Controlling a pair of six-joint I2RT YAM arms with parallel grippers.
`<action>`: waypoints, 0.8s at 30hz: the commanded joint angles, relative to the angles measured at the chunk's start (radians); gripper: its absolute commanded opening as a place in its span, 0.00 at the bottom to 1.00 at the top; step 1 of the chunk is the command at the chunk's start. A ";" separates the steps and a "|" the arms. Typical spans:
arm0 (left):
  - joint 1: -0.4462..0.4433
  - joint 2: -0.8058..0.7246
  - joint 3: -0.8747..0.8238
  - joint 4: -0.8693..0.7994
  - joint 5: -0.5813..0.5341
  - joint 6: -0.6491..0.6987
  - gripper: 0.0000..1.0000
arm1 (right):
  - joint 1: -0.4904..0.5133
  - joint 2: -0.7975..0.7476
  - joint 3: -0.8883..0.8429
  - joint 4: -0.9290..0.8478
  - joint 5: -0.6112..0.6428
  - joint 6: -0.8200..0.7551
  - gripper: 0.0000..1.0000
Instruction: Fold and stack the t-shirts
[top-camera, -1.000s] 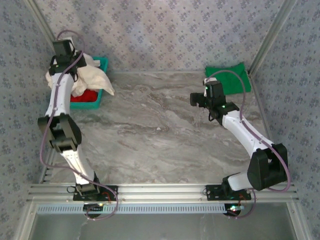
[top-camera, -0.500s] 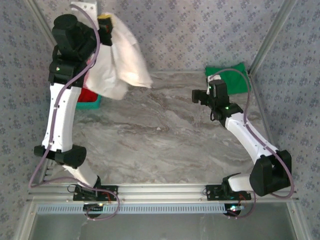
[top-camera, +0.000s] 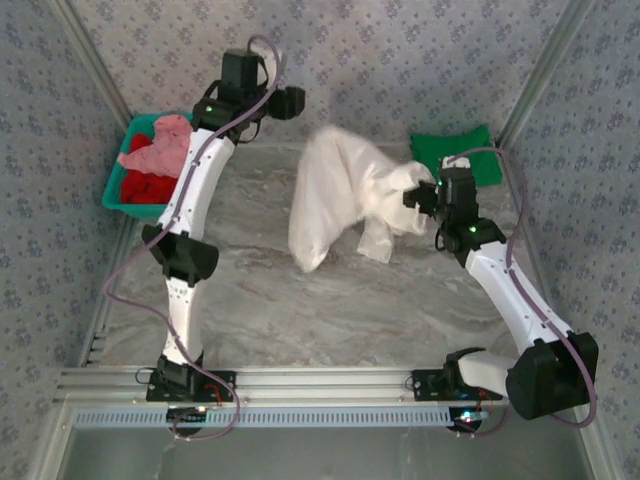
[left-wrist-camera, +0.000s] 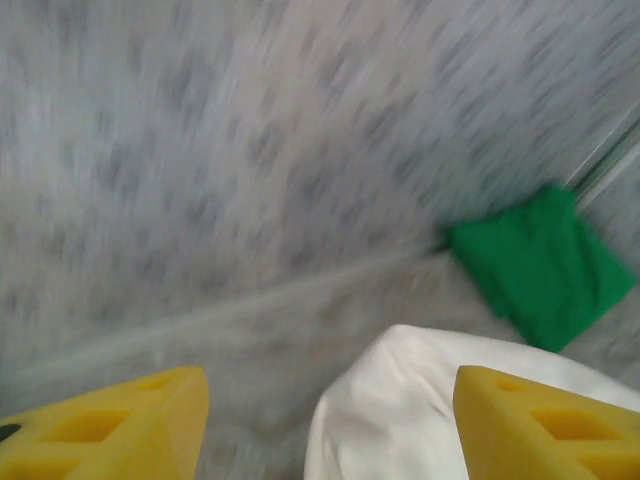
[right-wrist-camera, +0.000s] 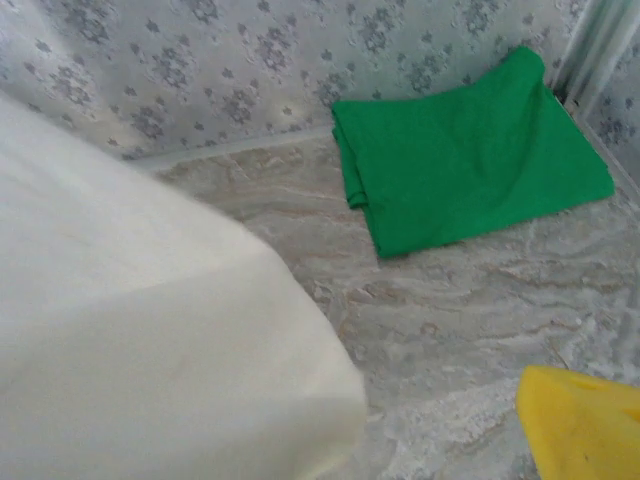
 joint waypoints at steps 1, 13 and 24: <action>0.066 -0.405 -0.499 0.392 0.008 -0.078 0.70 | -0.016 -0.029 -0.029 -0.056 -0.004 0.024 1.00; -0.116 -0.653 -1.366 0.546 0.083 0.066 0.83 | -0.089 0.163 -0.021 -0.034 -0.207 0.119 0.96; -0.271 -0.406 -1.531 0.677 0.085 0.020 0.80 | -0.054 0.417 0.102 -0.108 -0.322 0.115 0.75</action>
